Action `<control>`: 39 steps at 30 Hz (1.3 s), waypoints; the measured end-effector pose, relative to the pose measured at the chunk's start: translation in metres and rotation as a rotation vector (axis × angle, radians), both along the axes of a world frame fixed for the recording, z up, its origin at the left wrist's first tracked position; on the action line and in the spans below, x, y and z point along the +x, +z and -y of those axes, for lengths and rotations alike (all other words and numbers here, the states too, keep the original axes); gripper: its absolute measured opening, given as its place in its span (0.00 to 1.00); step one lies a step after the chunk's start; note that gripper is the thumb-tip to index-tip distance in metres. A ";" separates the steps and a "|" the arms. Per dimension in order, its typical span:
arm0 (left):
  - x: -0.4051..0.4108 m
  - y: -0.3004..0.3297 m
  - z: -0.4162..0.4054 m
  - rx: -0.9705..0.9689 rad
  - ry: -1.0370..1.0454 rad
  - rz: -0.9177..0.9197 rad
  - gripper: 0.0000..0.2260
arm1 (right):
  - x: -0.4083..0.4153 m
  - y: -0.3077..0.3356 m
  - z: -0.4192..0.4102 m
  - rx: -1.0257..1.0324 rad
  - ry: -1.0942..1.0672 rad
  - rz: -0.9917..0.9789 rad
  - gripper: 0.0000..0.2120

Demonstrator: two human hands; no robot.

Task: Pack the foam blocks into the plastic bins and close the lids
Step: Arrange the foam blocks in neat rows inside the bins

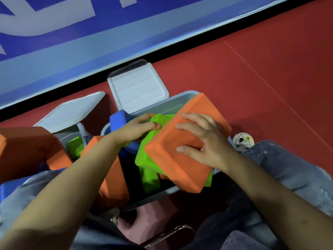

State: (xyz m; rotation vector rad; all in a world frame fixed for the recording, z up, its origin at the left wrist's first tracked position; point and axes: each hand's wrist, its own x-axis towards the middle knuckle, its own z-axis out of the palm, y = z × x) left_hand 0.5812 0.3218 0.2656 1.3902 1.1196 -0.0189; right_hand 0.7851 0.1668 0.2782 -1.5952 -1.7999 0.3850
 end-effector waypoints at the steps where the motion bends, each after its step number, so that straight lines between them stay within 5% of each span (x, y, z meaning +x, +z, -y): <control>1: -0.002 0.001 -0.002 -0.029 -0.071 0.001 0.25 | -0.002 0.004 0.000 0.047 0.010 0.024 0.24; 7: -0.005 -0.021 0.011 -0.233 -0.279 -0.130 0.23 | -0.016 -0.001 0.008 0.003 0.251 0.050 0.23; 10: -0.016 -0.052 0.012 -0.355 -0.244 -0.148 0.28 | -0.020 -0.024 0.016 -0.148 0.371 0.102 0.19; 16: -0.002 -0.061 0.008 -0.438 -0.057 -0.090 0.21 | -0.031 -0.029 0.004 -0.324 0.450 0.152 0.21; 22: 0.018 -0.056 -0.011 -0.428 -0.179 -0.382 0.31 | -0.044 -0.018 -0.028 -0.498 0.561 0.191 0.22; 28: 0.027 -0.068 -0.024 -0.579 -0.228 -0.440 0.35 | -0.042 -0.016 -0.059 -0.691 0.817 0.072 0.17; 31: 0.030 -0.086 -0.031 -0.450 -0.111 -0.421 0.27 | -0.040 -0.025 -0.061 -0.721 0.818 -0.014 0.18; 35: 0.034 -0.113 -0.049 -0.168 0.288 -0.407 0.11 | -0.033 -0.040 -0.064 -0.761 0.773 -0.164 0.31; 39: 0.043 -0.134 -0.045 -0.267 0.419 -0.389 0.23 | -0.030 -0.046 -0.070 -0.761 0.750 -0.107 0.39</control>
